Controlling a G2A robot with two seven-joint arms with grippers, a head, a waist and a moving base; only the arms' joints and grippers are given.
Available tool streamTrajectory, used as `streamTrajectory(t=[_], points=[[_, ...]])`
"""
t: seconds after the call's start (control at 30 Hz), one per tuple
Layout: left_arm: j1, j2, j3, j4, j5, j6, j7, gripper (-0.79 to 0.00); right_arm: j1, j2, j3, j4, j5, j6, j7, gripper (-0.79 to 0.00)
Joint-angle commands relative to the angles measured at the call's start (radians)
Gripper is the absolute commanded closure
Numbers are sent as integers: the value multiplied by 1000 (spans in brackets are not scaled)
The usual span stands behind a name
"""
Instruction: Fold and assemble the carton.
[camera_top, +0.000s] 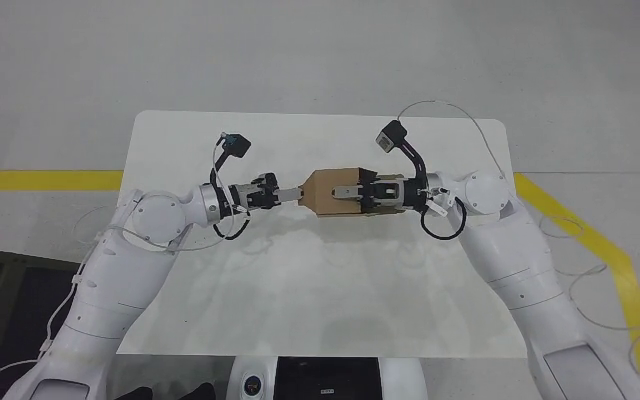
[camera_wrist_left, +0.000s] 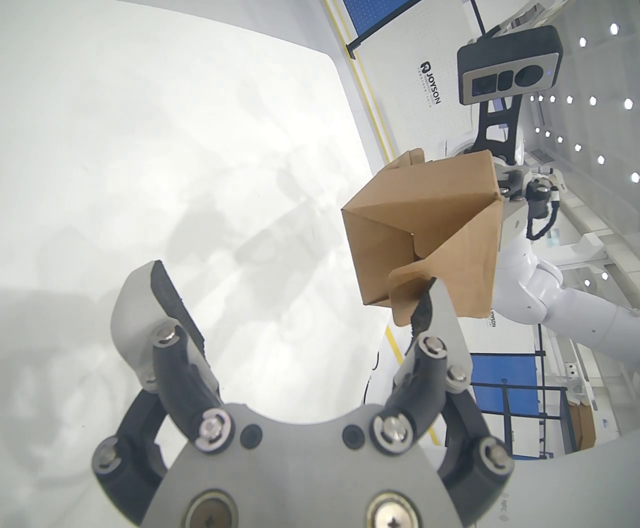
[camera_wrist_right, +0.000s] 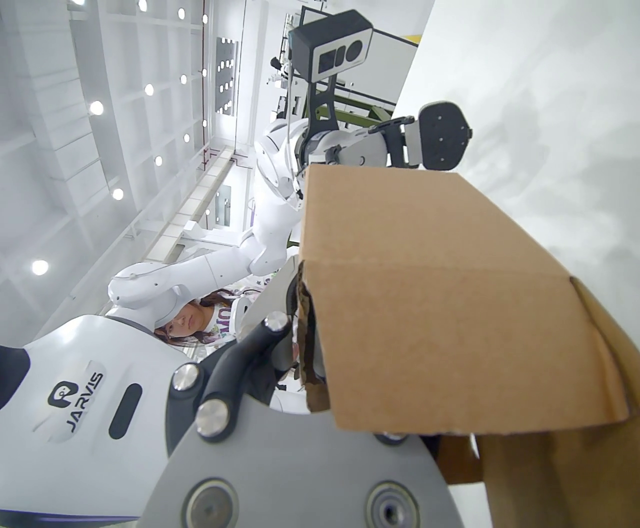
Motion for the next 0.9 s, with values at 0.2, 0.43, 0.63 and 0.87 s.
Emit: streamTrajectory(t=[0.2, 0.43, 0.63, 0.87], points=[[-10, -5, 14, 3, -20, -14, -1, -785, 4, -6, -10, 13, 51, -20, 18, 0], [-10, -7, 21, -11, -27, -37, 9, -785, 12, -14, -24, 21, 89, -29, 36, 0], [-7, -9, 25, -14, -40, -53, 8, -785, 17, -22, -37, 37, 144, -45, 55, 0], [-10, -13, 40, -14, -67, -58, 3, -785, 24, -30, -48, 51, 171, -54, 73, 0]])
